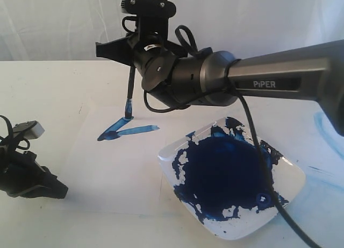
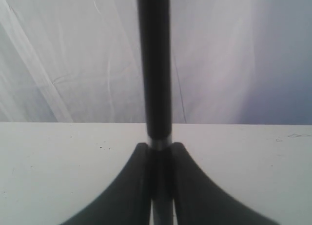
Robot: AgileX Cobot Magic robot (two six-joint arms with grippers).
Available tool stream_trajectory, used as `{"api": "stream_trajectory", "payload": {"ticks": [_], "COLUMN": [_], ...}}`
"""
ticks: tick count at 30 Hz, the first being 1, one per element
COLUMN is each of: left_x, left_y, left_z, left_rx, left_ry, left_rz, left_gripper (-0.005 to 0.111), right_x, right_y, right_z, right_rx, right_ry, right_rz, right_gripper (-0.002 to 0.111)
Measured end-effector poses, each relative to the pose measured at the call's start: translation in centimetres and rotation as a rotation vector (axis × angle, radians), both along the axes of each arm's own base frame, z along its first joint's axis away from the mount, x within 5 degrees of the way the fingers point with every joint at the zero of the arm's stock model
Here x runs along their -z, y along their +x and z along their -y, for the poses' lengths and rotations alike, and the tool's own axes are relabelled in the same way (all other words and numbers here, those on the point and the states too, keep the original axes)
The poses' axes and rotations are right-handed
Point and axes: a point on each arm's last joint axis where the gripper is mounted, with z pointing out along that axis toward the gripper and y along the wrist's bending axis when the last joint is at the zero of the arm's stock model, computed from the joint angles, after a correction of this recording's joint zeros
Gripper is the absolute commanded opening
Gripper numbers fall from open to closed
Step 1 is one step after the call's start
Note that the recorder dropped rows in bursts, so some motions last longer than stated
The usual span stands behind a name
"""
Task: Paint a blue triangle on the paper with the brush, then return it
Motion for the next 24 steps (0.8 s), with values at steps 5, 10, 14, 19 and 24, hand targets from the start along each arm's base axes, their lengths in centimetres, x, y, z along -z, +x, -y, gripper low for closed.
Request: {"api": "stream_trajectory", "payload": {"ticks": [5,10,14,19,24], "left_x": [-0.01,-0.01,-0.01,-0.01,-0.01], "left_y": [-0.01,-0.01,-0.01,-0.01,-0.01], "left_z": [0.01,0.01,0.01,0.01,0.01], "left_rx": [0.001,0.001,0.001,0.001,0.001], "left_ry": [-0.001,-0.001,-0.001,-0.001,-0.001], "left_rz": [-0.001,-0.001,-0.001,-0.001,-0.001], "left_gripper": [0.000,0.000,0.000,0.000,0.000], "right_x": [0.05,0.09,0.20,0.52,0.35], "right_y": [-0.03,-0.06,-0.05,0.01,-0.03], "right_z": [-0.05,-0.08,-0.02,0.23,0.51], "right_rx": [-0.006,-0.018,-0.014,0.012,0.033], "right_ry": [-0.002,-0.043,-0.058,-0.077,-0.079], "right_rz": [-0.006,0.012,0.005,-0.026,-0.049], "right_gripper": [0.000,0.000,0.000,0.000,0.000]}}
